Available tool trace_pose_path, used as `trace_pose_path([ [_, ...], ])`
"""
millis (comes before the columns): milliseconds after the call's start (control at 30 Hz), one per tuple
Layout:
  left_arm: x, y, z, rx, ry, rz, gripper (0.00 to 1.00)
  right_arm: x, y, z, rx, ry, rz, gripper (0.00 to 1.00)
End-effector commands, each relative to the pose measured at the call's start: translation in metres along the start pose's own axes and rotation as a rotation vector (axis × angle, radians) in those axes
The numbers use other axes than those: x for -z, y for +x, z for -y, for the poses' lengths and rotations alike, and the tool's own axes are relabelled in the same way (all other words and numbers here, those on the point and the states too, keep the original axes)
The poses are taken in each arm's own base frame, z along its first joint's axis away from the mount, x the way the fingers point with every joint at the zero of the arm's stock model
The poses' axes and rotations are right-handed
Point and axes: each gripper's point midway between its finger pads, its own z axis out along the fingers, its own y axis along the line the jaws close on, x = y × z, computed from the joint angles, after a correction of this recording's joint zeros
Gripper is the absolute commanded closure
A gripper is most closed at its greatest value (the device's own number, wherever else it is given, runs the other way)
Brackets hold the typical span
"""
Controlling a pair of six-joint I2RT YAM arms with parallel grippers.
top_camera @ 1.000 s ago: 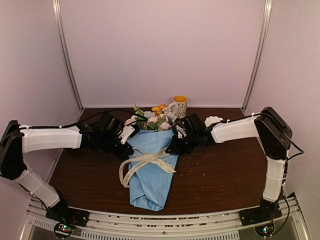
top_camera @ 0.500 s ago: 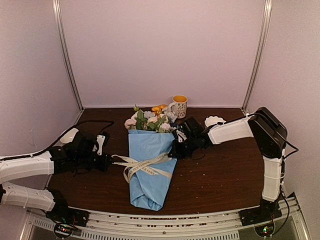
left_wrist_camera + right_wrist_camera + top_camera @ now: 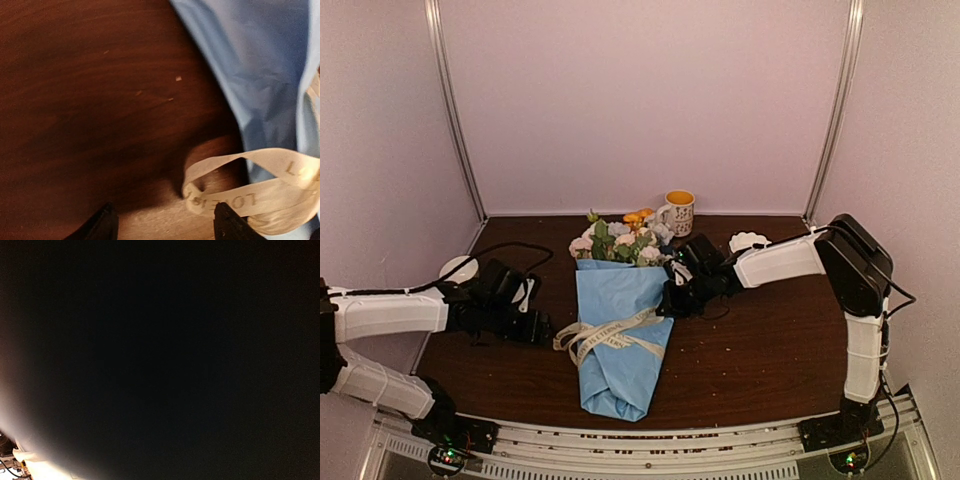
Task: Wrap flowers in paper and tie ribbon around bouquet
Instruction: Cross the ribbon over the folded bouquet.
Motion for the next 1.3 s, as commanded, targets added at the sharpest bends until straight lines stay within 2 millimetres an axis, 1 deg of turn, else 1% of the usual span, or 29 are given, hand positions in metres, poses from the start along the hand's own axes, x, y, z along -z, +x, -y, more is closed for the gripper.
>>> trace_pose_path([
  [0, 0.009, -0.028, 0.058, -0.211, 0.258, 0.005, 0.35, -0.003, 0.003, -0.001, 0.014, 0.018, -0.014, 1.00],
  [33, 0.009, -0.033, 0.060, -0.242, 0.257, 0.012, 0.40, -0.004, 0.003, -0.001, 0.014, 0.018, -0.015, 1.00],
  [100, 0.004, -0.039, 0.058, -0.318, 0.224, 0.016, 0.49, -0.004, 0.003, -0.001, 0.014, 0.016, -0.015, 1.00],
  [167, -0.008, -0.035, 0.049, -0.388, 0.165, -0.059, 0.62, -0.004, 0.004, -0.002, 0.015, 0.014, -0.017, 1.00],
  [200, -0.013, -0.031, 0.048, -0.404, 0.152, -0.114, 0.67, -0.005, 0.004, -0.001, 0.014, 0.014, -0.020, 1.00],
  [233, -0.017, -0.022, 0.050, -0.420, 0.175, -0.171, 0.70, -0.005, 0.005, -0.002, 0.014, 0.012, -0.022, 1.00],
  [267, -0.019, -0.018, 0.055, -0.419, 0.209, -0.190, 0.71, -0.004, 0.005, -0.002, 0.015, 0.012, -0.023, 1.00],
  [333, -0.023, -0.016, 0.059, -0.407, 0.231, -0.186, 0.68, -0.004, 0.006, -0.001, 0.022, 0.017, -0.026, 1.00],
  [400, -0.026, -0.018, 0.061, -0.416, 0.243, -0.174, 0.61, -0.004, 0.006, -0.001, 0.023, 0.017, -0.028, 1.00],
  [467, -0.034, -0.018, 0.060, -0.427, 0.231, -0.190, 0.54, -0.004, 0.006, -0.001, 0.025, 0.017, -0.028, 1.00],
  [567, -0.047, -0.017, 0.058, -0.431, 0.214, -0.229, 0.52, -0.004, 0.006, -0.001, 0.025, 0.015, -0.029, 1.00],
  [633, -0.048, -0.016, 0.067, -0.429, 0.264, -0.231, 0.57, -0.004, 0.006, -0.001, 0.023, 0.013, -0.028, 1.00],
  [700, -0.045, -0.014, 0.074, -0.419, 0.313, -0.228, 0.62, -0.003, 0.005, -0.003, 0.024, 0.010, -0.026, 1.00],
  [733, -0.044, -0.010, 0.074, -0.414, 0.323, -0.230, 0.66, -0.003, 0.005, -0.003, 0.026, 0.010, -0.024, 1.00],
  [767, -0.043, -0.008, 0.073, -0.412, 0.324, -0.230, 0.76, -0.003, 0.005, -0.002, 0.026, 0.013, -0.024, 1.00],
  [833, -0.041, -0.006, 0.067, -0.400, 0.291, -0.233, 1.00, -0.003, 0.005, -0.002, 0.026, 0.013, -0.025, 1.00],
  [900, -0.034, -0.013, 0.058, -0.368, 0.227, -0.197, 1.00, -0.004, 0.006, -0.001, 0.025, 0.016, -0.025, 1.00],
  [1000, -0.015, -0.037, 0.044, -0.305, 0.145, -0.073, 1.00, -0.006, 0.007, 0.002, 0.022, 0.025, -0.030, 1.00],
  [1100, 0.002, -0.055, 0.018, -0.170, 0.064, 0.027, 1.00, -0.006, 0.010, 0.005, 0.022, 0.037, -0.033, 1.00],
  [1200, 0.015, -0.062, -0.009, 0.016, 0.034, 0.122, 1.00, -0.005, 0.011, 0.008, 0.023, 0.050, -0.036, 1.00],
  [1267, 0.022, -0.062, -0.028, 0.133, 0.015, 0.180, 1.00, -0.005, 0.012, 0.009, 0.025, 0.053, -0.037, 1.00],
])
